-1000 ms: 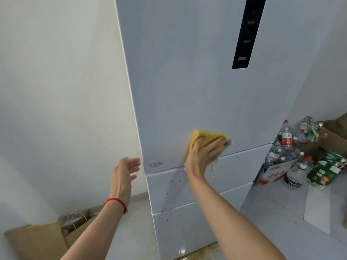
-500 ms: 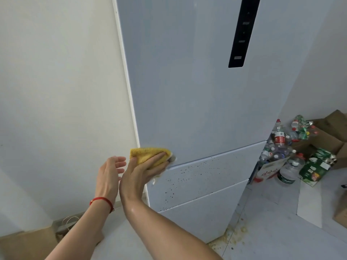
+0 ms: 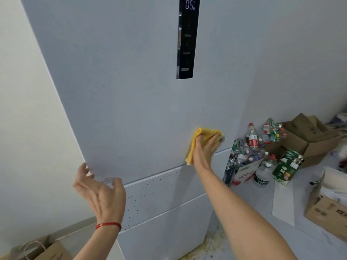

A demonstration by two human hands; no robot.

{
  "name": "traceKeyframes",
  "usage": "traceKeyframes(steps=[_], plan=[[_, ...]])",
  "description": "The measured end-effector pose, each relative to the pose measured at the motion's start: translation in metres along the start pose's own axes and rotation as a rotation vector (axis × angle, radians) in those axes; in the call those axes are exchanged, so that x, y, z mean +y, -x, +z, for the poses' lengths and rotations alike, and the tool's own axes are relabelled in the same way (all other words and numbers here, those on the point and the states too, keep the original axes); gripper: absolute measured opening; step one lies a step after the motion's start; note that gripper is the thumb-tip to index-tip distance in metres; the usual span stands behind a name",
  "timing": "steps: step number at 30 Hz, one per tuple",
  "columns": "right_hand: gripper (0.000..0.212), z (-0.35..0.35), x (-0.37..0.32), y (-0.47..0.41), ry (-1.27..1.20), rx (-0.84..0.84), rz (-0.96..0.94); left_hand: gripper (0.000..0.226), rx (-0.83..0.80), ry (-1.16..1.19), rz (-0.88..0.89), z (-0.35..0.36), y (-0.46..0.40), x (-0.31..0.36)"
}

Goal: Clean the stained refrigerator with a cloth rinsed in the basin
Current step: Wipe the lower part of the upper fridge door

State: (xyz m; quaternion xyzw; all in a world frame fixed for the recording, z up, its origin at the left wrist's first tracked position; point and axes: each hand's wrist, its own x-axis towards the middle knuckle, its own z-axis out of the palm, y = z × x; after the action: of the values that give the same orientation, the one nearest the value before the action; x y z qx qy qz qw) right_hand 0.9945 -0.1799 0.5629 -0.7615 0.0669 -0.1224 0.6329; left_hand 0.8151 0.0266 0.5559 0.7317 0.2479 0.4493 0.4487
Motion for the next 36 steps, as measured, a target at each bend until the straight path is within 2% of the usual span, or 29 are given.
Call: traceKeyframes(steps=[4, 8, 9, 10, 12, 14, 18, 22, 25, 28, 32, 36], plan=[[0.089, -0.058, 0.006, -0.064, 0.024, -0.022, 0.061, 0.086, 0.051, -0.047, -0.031, 0.003, -0.007, -0.002], [0.121, -0.083, 0.044, -0.121, -0.108, 0.009, 0.22, 0.086, 0.066, -0.072, -0.039, 0.002, -0.007, -0.001], [0.124, -0.08, 0.045, -0.124, -0.121, 0.026, 0.259, 0.087, 0.065, -0.079, -0.046, 0.003, -0.005, -0.001], [0.118, -0.074, 0.034, -0.112, -0.116, 0.041, 0.285, 0.088, 0.064, -0.084, -0.05, 0.004, -0.004, -0.002], [0.09, -0.053, 0.003, -0.068, -0.101, 0.056, 0.283, 0.091, 0.067, -0.082, -0.053, 0.009, 0.001, 0.001], [0.079, -0.023, -0.01, -0.028, -0.081, 0.019, 0.262, 0.096, 0.083, -0.075, -0.077, 0.016, 0.006, 0.005], [0.086, 0.012, 0.003, 0.023, -0.067, -0.182, 0.136, 0.101, 0.087, -0.101, -0.133, 0.029, 0.012, 0.016], [0.087, -0.02, 0.01, -0.014, -0.015, -0.088, 0.044, 0.1, 0.072, -0.094, -0.153, 0.023, 0.01, 0.017], [0.087, -0.06, 0.01, -0.069, 0.0, -0.009, 0.157, 0.094, 0.046, -0.04, -0.152, 0.012, 0.006, 0.013], [0.105, -0.081, 0.015, -0.109, -0.084, 0.039, 0.309, 0.084, -0.006, 0.054, -0.172, -0.006, 0.004, 0.014], [0.076, -0.043, -0.005, -0.065, -0.103, 0.08, 0.3, 0.076, -0.042, 0.191, -0.206, -0.032, -0.001, 0.018], [0.075, 0.021, -0.011, 0.003, -0.106, 0.031, 0.27, 0.076, -0.141, 0.253, -0.276, -0.049, -0.007, 0.017]])
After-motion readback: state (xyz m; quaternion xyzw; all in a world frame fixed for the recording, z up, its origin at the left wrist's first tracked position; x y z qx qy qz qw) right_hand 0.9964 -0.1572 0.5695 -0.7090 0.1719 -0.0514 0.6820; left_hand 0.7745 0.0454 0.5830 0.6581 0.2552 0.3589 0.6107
